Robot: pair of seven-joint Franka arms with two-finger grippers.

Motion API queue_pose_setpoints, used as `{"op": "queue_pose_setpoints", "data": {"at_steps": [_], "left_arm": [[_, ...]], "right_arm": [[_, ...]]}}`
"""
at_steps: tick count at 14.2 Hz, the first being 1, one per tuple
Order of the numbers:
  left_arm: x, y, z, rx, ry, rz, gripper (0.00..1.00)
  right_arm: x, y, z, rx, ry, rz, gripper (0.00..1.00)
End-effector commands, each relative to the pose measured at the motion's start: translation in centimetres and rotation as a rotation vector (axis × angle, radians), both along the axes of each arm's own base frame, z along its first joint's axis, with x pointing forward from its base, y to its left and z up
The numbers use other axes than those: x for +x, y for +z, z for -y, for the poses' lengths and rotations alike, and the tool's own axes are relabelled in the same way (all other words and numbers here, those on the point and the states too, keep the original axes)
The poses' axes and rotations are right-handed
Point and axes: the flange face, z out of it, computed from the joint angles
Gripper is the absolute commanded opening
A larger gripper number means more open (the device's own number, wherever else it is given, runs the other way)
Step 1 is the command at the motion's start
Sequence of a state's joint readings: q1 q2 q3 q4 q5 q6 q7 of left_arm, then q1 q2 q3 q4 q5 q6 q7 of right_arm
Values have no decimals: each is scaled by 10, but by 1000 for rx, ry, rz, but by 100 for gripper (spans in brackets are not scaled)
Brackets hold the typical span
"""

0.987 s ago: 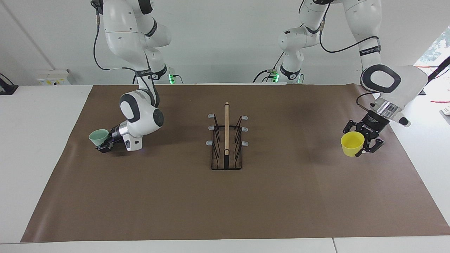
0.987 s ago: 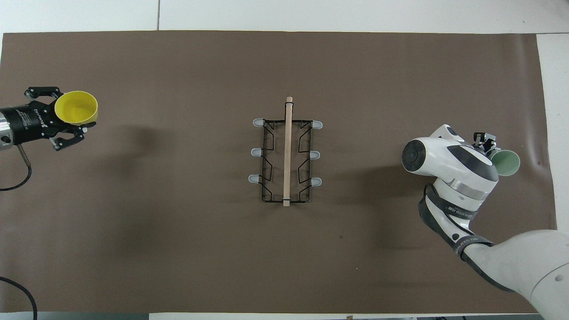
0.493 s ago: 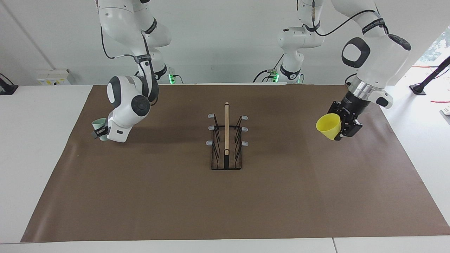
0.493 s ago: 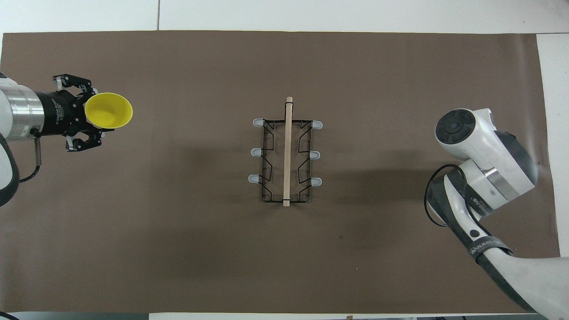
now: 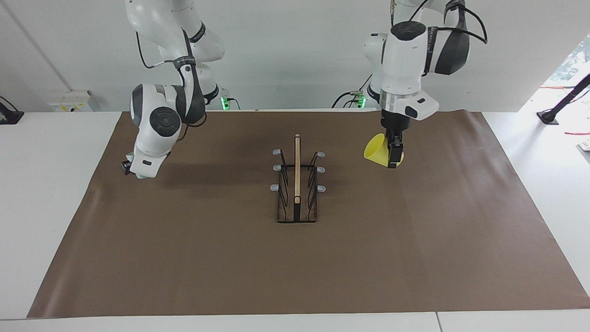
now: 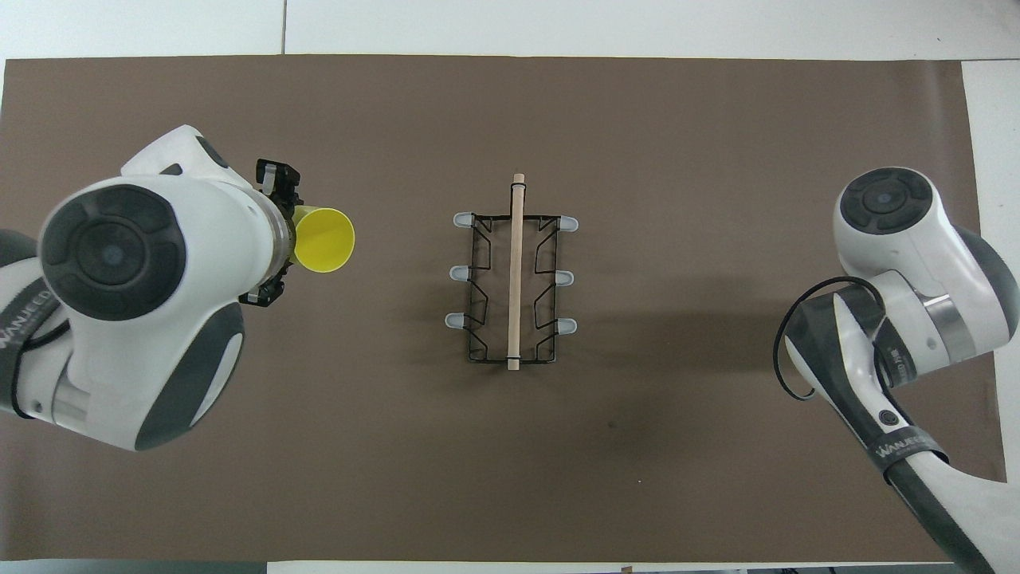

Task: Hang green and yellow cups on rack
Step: 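Carry the yellow cup to the rack while the right gripper lifts the green cup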

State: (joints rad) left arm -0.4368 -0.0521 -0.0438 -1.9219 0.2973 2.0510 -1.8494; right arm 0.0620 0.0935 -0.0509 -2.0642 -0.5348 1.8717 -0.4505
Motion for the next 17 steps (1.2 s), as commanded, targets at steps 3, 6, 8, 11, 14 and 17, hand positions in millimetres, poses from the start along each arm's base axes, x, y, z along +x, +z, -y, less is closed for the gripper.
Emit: {"op": "queue_pose_setpoints", "data": {"at_steps": [3, 6, 8, 11, 14, 17], "left_arm": [[-51, -19, 62, 219, -56, 81, 0], [-69, -61, 99, 389, -60, 143, 0], [-85, -84, 118, 444, -84, 127, 0], [-87, -110, 123, 510, -75, 179, 0], [-103, -118, 141, 519, -97, 189, 0], [-115, -118, 154, 499, -106, 207, 0]], "right_arm": [[-1, 26, 31, 126, -47, 4, 5], [6, 54, 43, 331, 65, -26, 1], [8, 70, 62, 478, 43, 12, 0], [5, 74, 75, 670, 41, 63, 0], [3, 99, 65, 738, 40, 37, 0], [3, 124, 44, 936, 28, 34, 0]]}}
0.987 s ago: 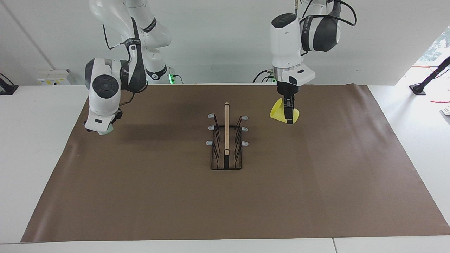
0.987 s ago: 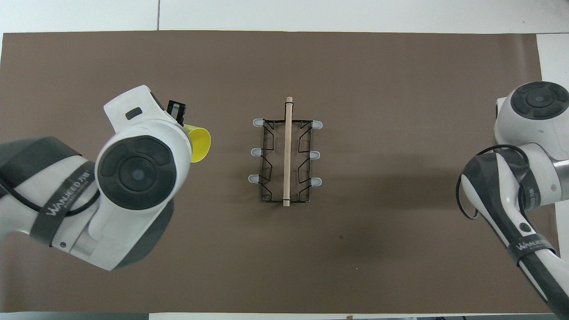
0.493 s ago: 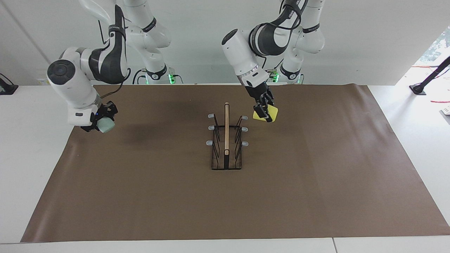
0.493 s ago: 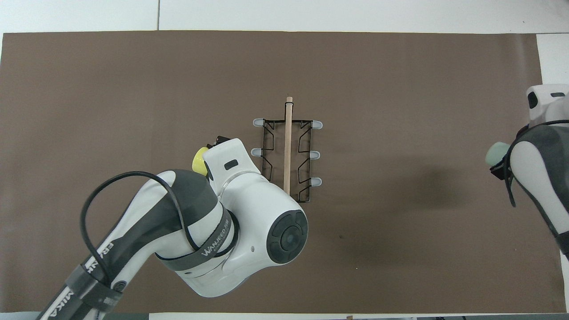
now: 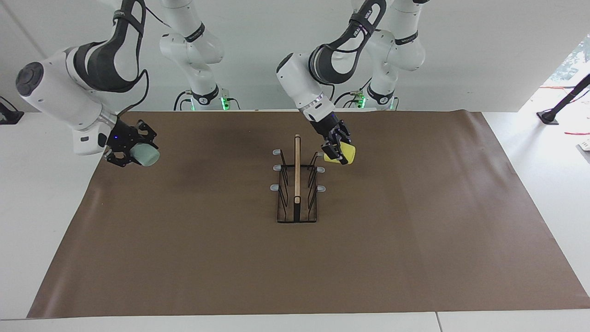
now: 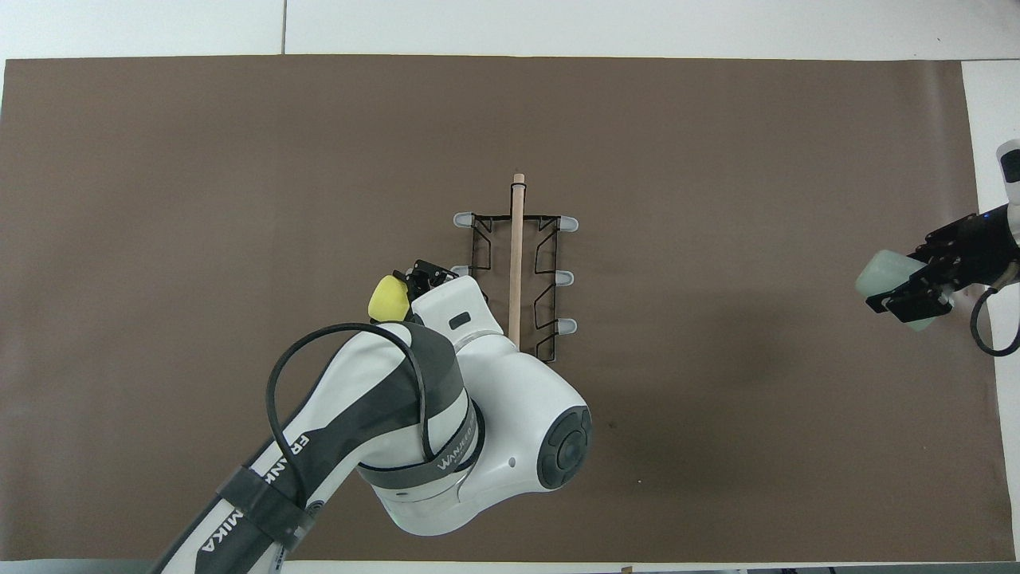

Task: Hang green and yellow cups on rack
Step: 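Carry the yellow cup to the rack while the right gripper lifts the green cup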

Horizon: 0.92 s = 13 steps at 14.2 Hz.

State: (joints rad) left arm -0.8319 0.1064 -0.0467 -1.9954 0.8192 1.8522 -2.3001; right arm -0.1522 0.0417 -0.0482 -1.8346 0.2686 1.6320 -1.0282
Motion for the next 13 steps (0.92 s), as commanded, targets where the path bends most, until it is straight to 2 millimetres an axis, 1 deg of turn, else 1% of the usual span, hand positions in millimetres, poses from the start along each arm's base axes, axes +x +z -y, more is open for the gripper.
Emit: {"op": "queue_pose_setpoints", "data": {"at_steps": [1, 3, 4, 5, 6, 8, 9, 10, 11, 12, 13], "left_arm": [[-14, 3, 12, -3, -13, 28, 0], [-22, 4, 20, -16, -27, 32, 0], [-27, 4, 26, -43, -14, 29, 0], [-32, 2, 31, -67, -13, 12, 0], [-41, 0, 37, -69, -30, 8, 0], [-45, 1, 41, -83, -31, -2, 0], [-49, 2, 45, -90, -35, -5, 0], [-50, 3, 46, -103, -36, -11, 22], [-51, 5, 48, -120, -40, -18, 67], [-51, 8, 48, -123, -45, -19, 96], [-50, 13, 47, -131, -44, -16, 100]], "right_arm": [[1, 20, -14, 196, 26, 40, 0], [4, 27, -27, 338, 9, 77, 0], [7, 32, -36, 436, 2, 110, 0], [9, 36, -42, 508, -9, 133, 0], [8, 42, -47, 556, -11, 137, 0], [10, 48, -51, 634, -12, 167, 0], [11, 48, -54, 684, -10, 195, 0], [6, 44, -59, 746, -28, 205, 0], [-1, 44, -66, 815, -48, 216, 0], [-9, 38, -75, 878, -62, 211, 0], [-22, 29, -86, 921, -68, 197, 0]]}}
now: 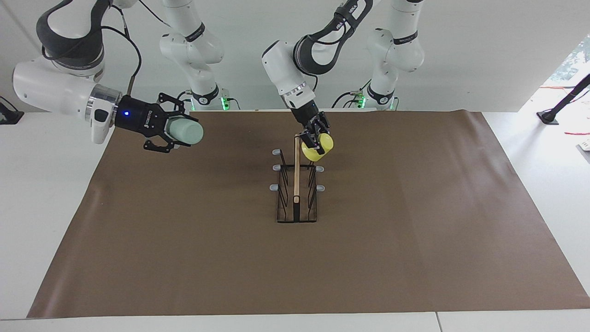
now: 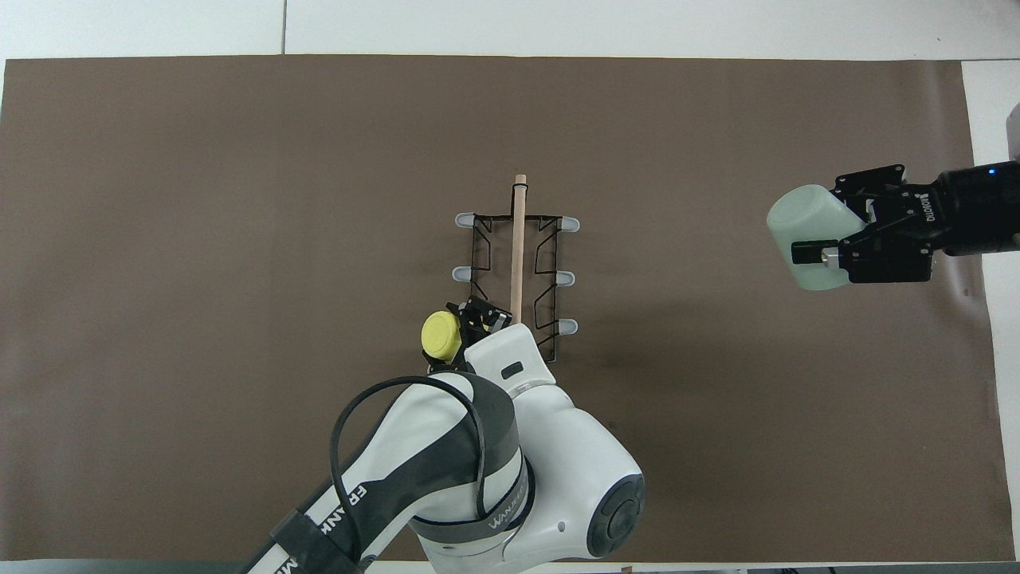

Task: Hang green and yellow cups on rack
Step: 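Carry the yellow cup to the rack while the right gripper lifts the green cup, then release the yellow cup on a peg while the right gripper carries the green cup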

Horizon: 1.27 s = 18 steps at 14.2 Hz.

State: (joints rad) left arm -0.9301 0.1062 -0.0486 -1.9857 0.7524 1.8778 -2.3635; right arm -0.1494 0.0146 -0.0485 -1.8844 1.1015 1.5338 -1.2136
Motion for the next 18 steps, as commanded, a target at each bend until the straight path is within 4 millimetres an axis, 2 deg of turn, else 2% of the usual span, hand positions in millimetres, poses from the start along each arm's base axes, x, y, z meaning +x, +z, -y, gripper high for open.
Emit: {"op": "queue_pose_setpoints", "data": {"at_steps": [1, 3, 4, 5, 6, 7, 8, 9, 10, 12, 14, 16, 18], "left_arm": [[-3, 19, 0, -63, 10, -13, 100], [-2, 35, -4, -92, 7, -39, 100], [5, 42, -12, -91, -1, -60, 100], [12, 48, -22, -88, -17, -97, 100], [18, 53, -29, -71, -61, -144, 100], [29, 58, -43, -51, -113, -205, 100], [43, 65, -62, -51, -152, -269, 100], [54, 72, -79, -58, -207, -333, 100], [69, 77, -102, -47, -280, -397, 100], [98, 85, -147, -35, -409, -493, 100], [122, 91, -192, -36, -540, -572, 100], [139, 99, -236, -69, -659, -627, 100], [155, 106, -280, -93, -751, -650, 100]], "right_arm": [[-42, -24, -30, 140, -1, 14, 0], [-56, -55, -59, 270, -54, 56, 0], [-59, -59, -71, 368, -96, 55, 0], [-62, -63, -74, 403, -110, 72, 0], [-68, -76, -78, 408, -104, 123, 0], [-75, -92, -97, 419, -100, 178, 0], [-81, -104, -112, 432, -131, 201, 0], [-84, -106, -123, 440, -151, 211, 0], [-85, -108, -130, 425, -157, 224, 0], [-90, -126, -136, 377, -160, 303, 0], [-97, -154, -158, 405, -181, 349, 0], [-94, -189, -176, 375, -209, 429, 0], [-98, -206, -197, 390, -230, 439, 0]]}}
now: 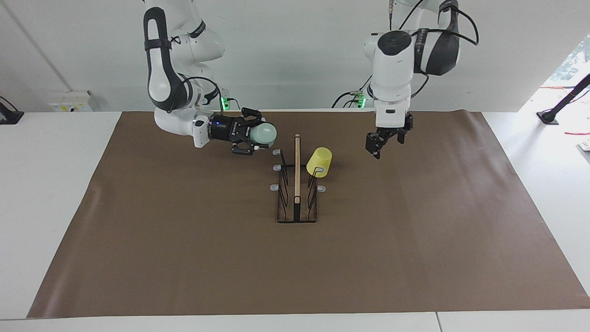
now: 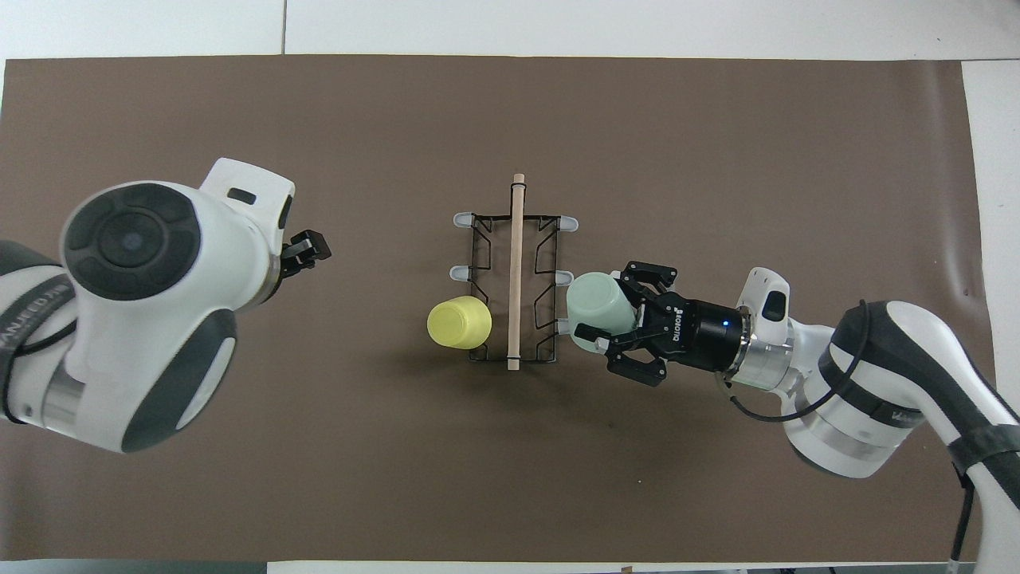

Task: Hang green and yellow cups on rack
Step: 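Release the yellow cup on a peg while the right gripper carries the green cup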

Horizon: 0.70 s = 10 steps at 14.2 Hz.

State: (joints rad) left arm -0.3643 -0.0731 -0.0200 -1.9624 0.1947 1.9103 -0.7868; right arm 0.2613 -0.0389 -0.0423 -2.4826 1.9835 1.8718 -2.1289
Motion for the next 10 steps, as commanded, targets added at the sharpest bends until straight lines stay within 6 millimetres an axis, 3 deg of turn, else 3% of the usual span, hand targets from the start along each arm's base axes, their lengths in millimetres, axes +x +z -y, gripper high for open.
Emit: {"op": "queue_pose_setpoints", "data": {"at_steps": [1, 4, 10], "left_arm": [[14, 18, -49, -60, -141, -21, 100], [34, 40, -102, -141, -197, -12, 100], [40, 96, -163, -194, -255, -71, 100]], "right_arm": [[0, -28, -19, -20, -28, 38, 0], [6, -32, -21, -58, -43, 65, 0], [-2, -56, -21, -108, -37, 79, 0]]}}
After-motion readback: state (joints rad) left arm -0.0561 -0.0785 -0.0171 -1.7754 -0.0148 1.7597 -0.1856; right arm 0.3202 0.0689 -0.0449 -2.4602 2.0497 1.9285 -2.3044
